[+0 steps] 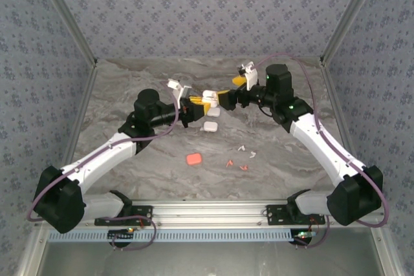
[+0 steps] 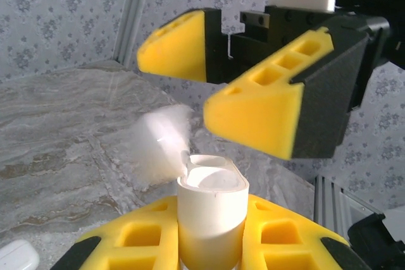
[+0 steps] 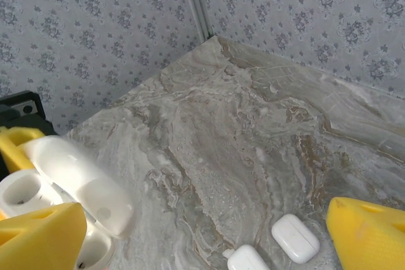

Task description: Insert the wireless bluetooth earbuds into the charging case

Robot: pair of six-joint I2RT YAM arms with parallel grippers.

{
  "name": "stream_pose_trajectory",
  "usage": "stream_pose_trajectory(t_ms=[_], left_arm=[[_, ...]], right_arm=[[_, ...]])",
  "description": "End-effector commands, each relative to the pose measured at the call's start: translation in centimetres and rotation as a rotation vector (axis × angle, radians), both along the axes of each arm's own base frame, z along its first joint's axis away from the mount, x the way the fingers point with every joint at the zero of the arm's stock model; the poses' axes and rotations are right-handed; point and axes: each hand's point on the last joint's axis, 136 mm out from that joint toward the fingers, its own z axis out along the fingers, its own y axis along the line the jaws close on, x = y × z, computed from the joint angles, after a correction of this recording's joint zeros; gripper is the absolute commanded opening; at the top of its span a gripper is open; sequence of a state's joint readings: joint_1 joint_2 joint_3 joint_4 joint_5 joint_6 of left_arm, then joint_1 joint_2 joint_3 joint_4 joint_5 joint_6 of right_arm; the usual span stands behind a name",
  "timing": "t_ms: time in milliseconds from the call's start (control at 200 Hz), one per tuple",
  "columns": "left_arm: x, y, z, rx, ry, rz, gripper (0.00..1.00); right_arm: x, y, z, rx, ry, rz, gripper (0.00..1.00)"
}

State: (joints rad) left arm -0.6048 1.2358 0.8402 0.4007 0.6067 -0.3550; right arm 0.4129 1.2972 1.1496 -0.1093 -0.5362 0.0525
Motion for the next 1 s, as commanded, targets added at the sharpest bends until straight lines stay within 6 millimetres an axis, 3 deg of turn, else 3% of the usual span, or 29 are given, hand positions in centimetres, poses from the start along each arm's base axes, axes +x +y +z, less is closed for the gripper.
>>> stream_pose_trajectory(t_ms=[0, 160, 175, 205, 375, 395, 480, 760, 994], left_arm=[[-0.6, -0.4, 1.4, -0.021, -0.054, -0.037, 0.00], [-0.2, -0.3, 0.8, -0.011, -0.048, -0.009, 0.00], [-0.2, -0.3, 0.8, -0.011, -0.047, -0.008, 0.00], [-0.1, -0.2, 0.7, -0.009, -0.047, -0.002, 0.00], [-0.1, 0.0, 0.7, -0.004, -0.056, 0.007, 0.00], [-0.1, 0.0, 0.7, -0.002, -0.057, 0.010, 0.00], [-0.1, 0.1, 0.6, 0.005, -0.061, 0.016, 0.00], [-0.5, 0.9, 0.3, 0.021, -0.065, 0.044, 0.00], [-0.4, 1.2, -0.1, 0.037, -0.062, 0.057, 0.00]], right_arm=[[0.2, -0.6, 1.6, 0.005, -0.030, -0.021, 1.00], [-0.6, -2.4, 2.2, 0.005, -0.007, -0.065, 1.00], [-0.6, -2.6, 3.5, 0.016, -0.026, -0.073, 1.00], [-0.7, -3.2, 3.8, 0.019, -0.019, -0.091, 1.00], [-1.7, -6.0, 2.3, 0.025, 0.121, -0.177, 1.00], [-1.9, -6.3, 0.3, 0.005, 0.173, -0.185, 1.00], [-2.8, -7.1, -3.1, -0.046, 0.294, -0.205, 1.00], [-6.1, -10.0, -16.3, -0.259, 0.694, -0.364, 0.70], [-7.0, -9.1, -22.5, -0.401, 0.790, -0.382, 0.60]])
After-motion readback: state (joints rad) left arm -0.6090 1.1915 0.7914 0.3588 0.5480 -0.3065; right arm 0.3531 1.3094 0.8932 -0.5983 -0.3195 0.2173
